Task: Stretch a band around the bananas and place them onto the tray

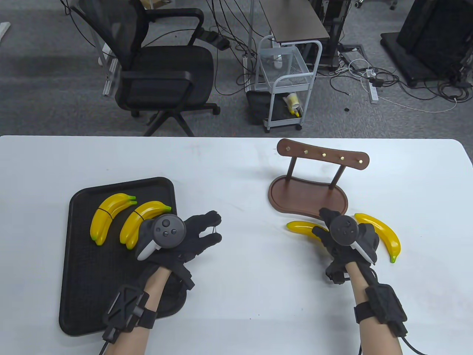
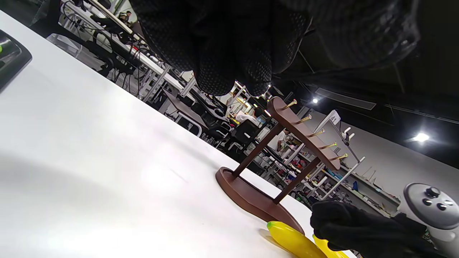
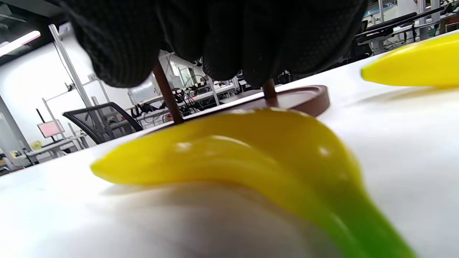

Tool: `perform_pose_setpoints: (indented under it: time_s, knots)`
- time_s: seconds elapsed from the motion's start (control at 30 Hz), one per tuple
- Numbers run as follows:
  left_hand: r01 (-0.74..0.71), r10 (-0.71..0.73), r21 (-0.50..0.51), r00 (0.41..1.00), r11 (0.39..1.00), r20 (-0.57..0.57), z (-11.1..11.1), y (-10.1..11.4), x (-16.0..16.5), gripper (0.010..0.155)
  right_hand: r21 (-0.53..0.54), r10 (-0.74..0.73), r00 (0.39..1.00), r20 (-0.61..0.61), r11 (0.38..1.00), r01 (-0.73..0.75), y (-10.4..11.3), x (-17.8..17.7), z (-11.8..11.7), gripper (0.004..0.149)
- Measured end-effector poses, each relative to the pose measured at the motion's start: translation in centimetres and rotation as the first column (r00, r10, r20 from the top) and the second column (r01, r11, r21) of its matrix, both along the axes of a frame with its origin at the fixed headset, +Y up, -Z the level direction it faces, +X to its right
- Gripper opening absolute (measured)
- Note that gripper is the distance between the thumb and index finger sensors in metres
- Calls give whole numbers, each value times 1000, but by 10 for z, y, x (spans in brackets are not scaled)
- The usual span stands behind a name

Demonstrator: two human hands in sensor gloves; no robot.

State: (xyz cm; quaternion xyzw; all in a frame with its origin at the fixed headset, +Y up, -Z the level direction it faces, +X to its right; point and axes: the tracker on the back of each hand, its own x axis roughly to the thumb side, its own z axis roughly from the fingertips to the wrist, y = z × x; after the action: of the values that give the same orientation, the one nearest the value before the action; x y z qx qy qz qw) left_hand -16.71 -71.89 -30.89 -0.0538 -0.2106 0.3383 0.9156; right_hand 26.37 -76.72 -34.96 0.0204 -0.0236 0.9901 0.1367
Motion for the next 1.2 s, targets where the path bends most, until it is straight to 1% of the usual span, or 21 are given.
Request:
perform_pose_setpoints:
  time_s: [0.23, 0.6, 0.87, 1.03, 1.2]
  knots:
    - [7, -7, -2, 1000, 1000, 4, 0, -1, 1, 67, -46, 98, 995, -8, 994, -98, -14, -3, -3, 70]
    - [11, -11, -12, 1000, 1000, 8, 0, -2, 2, 66, -98, 218, 975, -48, 970, -222, -26, -12, -6, 71]
    - [9, -9, -12, 1000, 1000, 9, 0, -2, 2, 65, -87, 226, 972, -65, 969, -231, -26, -14, -7, 71]
    - [10, -10, -12, 1000, 1000, 9, -1, -3, 2, 65, -61, 184, 981, -68, 980, -188, -24, -10, -7, 70]
    - [6, -5, -13, 1000, 1000, 9, -1, -2, 1, 66, -43, 125, 989, -77, 991, -128, -14, -3, -5, 70]
